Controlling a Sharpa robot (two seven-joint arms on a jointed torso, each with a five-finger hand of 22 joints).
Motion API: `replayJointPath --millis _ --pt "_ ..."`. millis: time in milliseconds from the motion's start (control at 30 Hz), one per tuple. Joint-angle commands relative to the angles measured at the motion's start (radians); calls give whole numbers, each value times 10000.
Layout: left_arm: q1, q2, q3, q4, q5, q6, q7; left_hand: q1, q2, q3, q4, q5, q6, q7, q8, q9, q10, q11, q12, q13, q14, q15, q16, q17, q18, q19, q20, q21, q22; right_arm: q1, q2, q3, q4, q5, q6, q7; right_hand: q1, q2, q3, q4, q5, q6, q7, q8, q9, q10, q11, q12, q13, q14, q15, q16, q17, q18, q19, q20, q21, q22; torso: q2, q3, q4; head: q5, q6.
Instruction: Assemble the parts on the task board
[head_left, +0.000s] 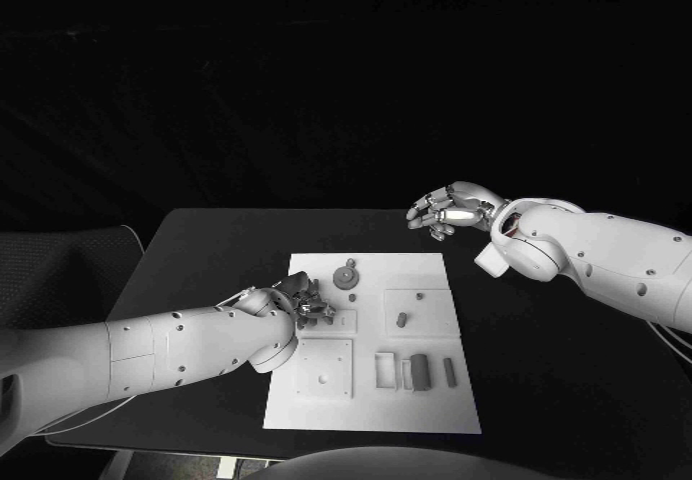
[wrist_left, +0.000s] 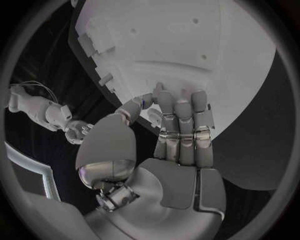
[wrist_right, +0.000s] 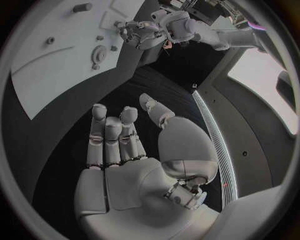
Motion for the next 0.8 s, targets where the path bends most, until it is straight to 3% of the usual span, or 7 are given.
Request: replayJointPath --millis 33,800 --pt "-4 64 6 -24 -165 -144 -104 -18 115 231 -298 62 1099 -994 295 72 -123 -193 65 -21 -3 -71 70 -40 233 6 -58 89 251 -6 -6 1 27 -74 141 33 -5 82 -45 11 -11 458 366 -62 -14 -1643 337 -56 -17 -59 -4 -63 -17 141 42 26 -66 54 7 -4 -1 -10 -2" --pt "-6 10 6 66 -335 138 -182 -137 119 290 -460 517 1099 -1055 616 27 -111 -247 390 -71 -18 -113 496 -359 252 -7 -102 430 244 -29 -6 -1 60 -74 248 45 -99 78 -68 39 -13 464 371 -89 -37 -1639 342 -53 -39 -58 1 -63 -23 141 43 34 -75 61 9 -8 5 -8 -75"
